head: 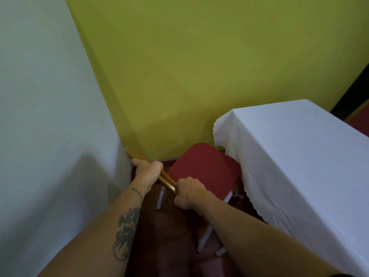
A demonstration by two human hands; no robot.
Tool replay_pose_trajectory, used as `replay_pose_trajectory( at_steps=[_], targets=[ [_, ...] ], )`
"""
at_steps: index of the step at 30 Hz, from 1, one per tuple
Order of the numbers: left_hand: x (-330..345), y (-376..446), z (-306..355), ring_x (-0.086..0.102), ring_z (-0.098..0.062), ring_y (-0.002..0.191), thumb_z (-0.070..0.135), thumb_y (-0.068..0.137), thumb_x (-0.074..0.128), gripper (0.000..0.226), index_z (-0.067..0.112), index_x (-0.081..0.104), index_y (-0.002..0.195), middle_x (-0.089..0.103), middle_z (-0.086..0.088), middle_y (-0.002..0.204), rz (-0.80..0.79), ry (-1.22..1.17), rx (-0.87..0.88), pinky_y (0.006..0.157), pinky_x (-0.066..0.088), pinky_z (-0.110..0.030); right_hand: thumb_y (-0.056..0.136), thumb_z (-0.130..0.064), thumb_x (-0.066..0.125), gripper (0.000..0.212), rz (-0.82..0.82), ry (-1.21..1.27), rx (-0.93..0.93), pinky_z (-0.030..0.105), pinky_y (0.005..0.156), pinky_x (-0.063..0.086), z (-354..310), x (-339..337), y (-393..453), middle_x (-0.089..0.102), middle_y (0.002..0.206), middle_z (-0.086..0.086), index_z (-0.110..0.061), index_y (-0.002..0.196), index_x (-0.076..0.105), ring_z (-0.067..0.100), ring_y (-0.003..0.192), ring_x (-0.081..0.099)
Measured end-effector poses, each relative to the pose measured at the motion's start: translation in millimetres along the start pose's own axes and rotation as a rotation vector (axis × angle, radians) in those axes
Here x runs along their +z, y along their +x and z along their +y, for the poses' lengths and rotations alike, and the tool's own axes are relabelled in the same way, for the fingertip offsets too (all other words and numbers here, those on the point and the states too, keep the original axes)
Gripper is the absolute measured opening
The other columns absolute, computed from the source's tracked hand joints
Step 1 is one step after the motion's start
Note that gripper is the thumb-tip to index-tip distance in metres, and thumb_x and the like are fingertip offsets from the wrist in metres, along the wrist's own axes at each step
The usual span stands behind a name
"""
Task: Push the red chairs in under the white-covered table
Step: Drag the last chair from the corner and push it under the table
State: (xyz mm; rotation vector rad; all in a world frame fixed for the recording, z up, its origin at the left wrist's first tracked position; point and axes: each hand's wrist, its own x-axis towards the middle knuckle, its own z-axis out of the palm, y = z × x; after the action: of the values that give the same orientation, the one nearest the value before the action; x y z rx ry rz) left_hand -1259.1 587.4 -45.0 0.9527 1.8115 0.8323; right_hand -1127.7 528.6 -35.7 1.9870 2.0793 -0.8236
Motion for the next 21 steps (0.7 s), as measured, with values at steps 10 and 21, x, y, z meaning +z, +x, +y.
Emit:
replay_pose_trajectory(
  at_steps=[10, 21],
  targets=[
    [-25, 53, 14, 0.067, -0.041, 0.103, 0.008, 0.07, 0.071, 0.069, 0.014, 0.029, 0.124, 0.057, -0.022, 0.112, -0.256, 0.167, 0.001, 0.09, 0.058, -0.061, 0.088, -0.034, 0.072, 0.064, 0.005, 0.066, -0.059, 0.042, 0.094, 0.05, -29, 11, 21, 0.057, 0.137, 0.016, -0.001, 0.137, 0.048, 0.038, 0.125, 0.058],
    [-3, 119, 72, 0.061, -0.027, 0.081, 0.002, 0.085, 0.068, 0.057, 0.008, 0.031, 0.128, 0.056, -0.014, 0.097, -0.436, 0.322, 0.12, 0.069, 0.055, -0.041, 0.084, -0.045, 0.073, 0.083, 0.008, 0.135, 0.112, 0.044, 0.1, 0.047, -35, -22, 87, 0.054, 0.142, 0.017, -0.005, 0.145, 0.035, 0.039, 0.131, 0.054]
  ],
)
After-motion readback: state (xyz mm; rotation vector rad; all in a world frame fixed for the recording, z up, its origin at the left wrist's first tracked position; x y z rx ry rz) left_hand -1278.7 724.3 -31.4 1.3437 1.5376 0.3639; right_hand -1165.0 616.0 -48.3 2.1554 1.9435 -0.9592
